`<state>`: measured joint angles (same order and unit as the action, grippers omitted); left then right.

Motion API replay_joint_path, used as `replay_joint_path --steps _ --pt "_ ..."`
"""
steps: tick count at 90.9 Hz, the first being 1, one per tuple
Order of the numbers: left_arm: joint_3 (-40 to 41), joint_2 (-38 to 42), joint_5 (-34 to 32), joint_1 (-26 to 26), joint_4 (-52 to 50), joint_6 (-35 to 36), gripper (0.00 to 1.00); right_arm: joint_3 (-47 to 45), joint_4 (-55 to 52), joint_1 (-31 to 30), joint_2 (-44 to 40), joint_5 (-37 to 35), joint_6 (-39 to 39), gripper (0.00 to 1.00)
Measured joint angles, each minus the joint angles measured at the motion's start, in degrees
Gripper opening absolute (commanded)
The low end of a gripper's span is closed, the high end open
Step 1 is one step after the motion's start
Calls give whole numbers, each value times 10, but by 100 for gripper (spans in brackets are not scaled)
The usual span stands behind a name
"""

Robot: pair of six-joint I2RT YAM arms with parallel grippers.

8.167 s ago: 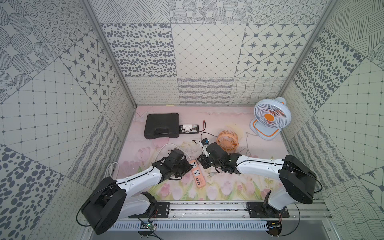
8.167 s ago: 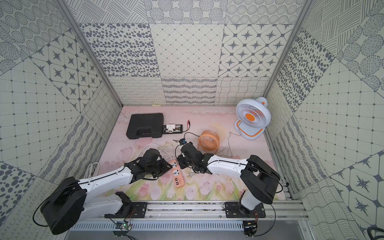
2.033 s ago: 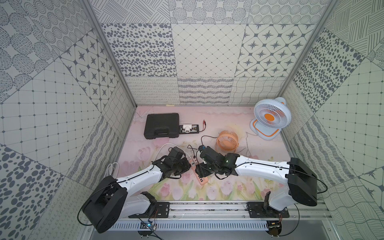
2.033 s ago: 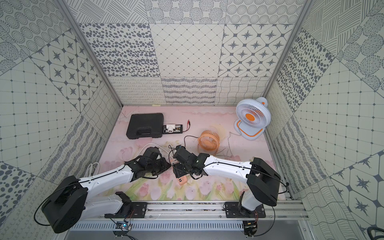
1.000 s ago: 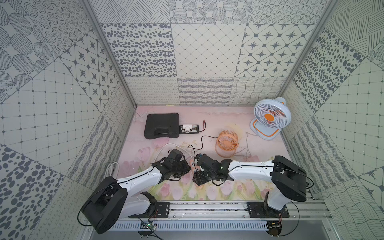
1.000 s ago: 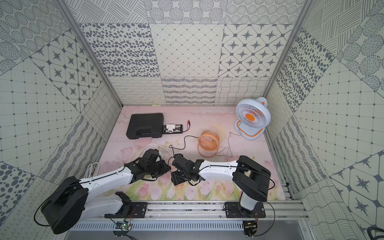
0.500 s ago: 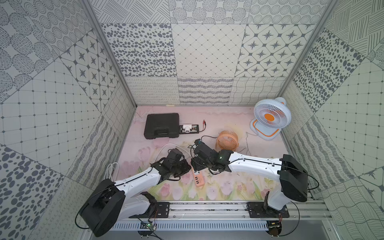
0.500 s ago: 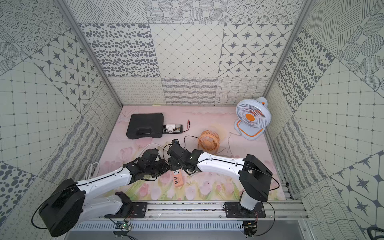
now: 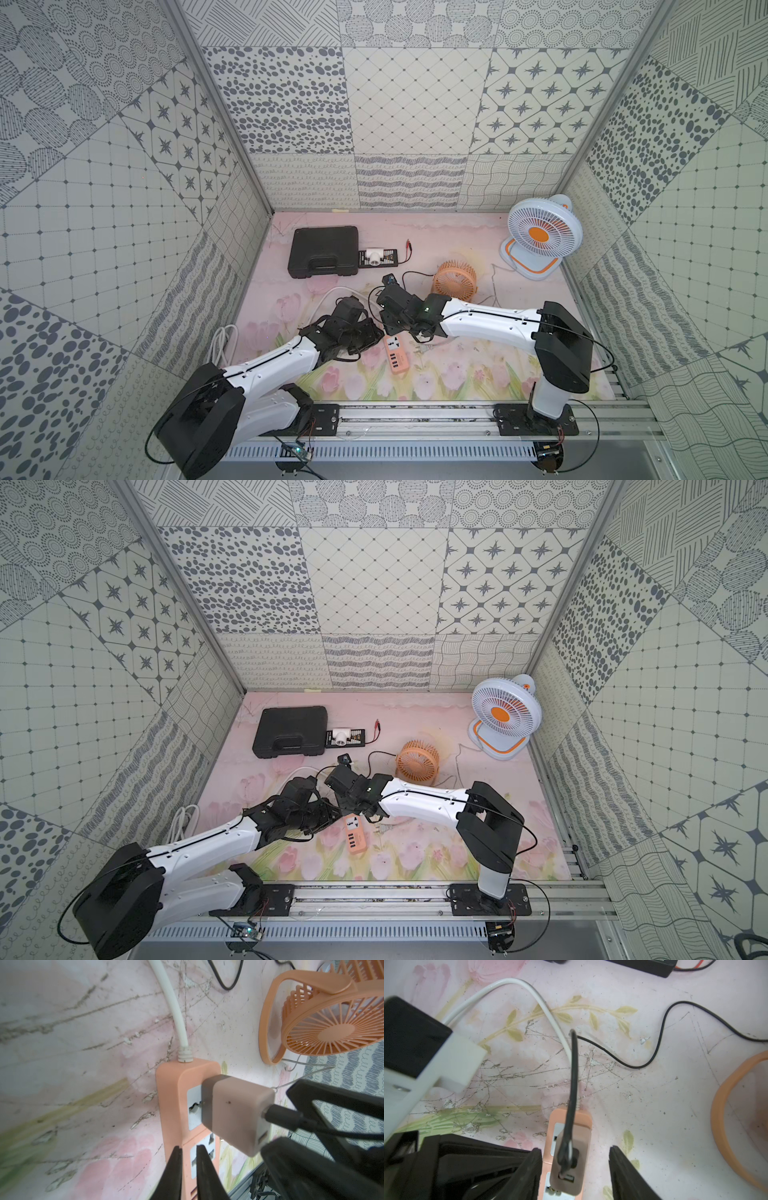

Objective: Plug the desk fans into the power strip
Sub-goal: Adjust the plug at the socket.

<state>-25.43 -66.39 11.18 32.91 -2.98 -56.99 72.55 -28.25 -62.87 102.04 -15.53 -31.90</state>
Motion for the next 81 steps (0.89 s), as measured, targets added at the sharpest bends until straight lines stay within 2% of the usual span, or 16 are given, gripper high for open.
replay_joint_path --steps 13,25,42,56,81 --pt "0 -12 6 0 1 0 19 0 -5 0 12 0 5 41" --pt "0 -20 7 0 1 0 19 0 -7 0 14 0 5 24" --pt "0 -27 8 0 2 0 19 -1 -5 -4 14 0 2 8" --pt "0 -30 8 0 2 0 19 -6 3 -13 18 -13 -3 0" --pt "0 -29 7 0 2 2 19 -19 19 -27 28 -47 -30 0"
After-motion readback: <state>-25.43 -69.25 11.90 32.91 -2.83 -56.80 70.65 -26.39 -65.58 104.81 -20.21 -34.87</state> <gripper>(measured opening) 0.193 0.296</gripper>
